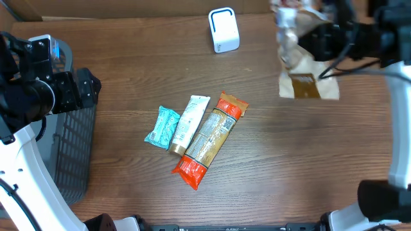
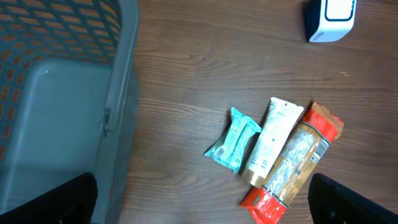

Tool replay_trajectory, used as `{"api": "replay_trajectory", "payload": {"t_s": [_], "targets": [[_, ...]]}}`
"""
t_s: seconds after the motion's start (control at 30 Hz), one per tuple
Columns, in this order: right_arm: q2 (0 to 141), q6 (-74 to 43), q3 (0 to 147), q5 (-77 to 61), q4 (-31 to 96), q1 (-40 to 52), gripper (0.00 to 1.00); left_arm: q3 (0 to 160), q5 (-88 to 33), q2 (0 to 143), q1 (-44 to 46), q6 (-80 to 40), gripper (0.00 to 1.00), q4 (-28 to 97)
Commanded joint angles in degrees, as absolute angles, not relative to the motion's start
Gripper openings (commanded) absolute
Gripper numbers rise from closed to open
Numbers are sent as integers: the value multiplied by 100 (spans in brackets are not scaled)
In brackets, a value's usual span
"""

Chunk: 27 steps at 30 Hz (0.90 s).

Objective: Scan the item barcode
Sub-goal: 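Move the mushroom bag to the right table edge and release it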

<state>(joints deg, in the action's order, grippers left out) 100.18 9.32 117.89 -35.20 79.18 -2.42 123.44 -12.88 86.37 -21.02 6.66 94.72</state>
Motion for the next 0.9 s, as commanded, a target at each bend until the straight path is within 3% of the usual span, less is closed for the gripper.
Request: {"api": "replay_trajectory", "payload": {"t_s": [0.0,0.3,0.63,0.8,0.87], "targets": [[10230,600,11389,-4366,8020,-799,4,12348,-1356,8659,-2097,814,100,9465],[10235,589,9135,-4580,6447,-2049,4,12348,-1356,8659,-2097,814,100,9465],[10328,401,7070,-4707,4021,-2759,6,12348,-1354,8659,-2097,816,100,9465],[10551,272,6831,-4729,3505,-2788,11,12348,-1356,8659,-2097,814,99,9465],[10589,266,6831,-4670,3494,-2788,24,12348,-1356,8659,-2097,814,100,9465]]}}
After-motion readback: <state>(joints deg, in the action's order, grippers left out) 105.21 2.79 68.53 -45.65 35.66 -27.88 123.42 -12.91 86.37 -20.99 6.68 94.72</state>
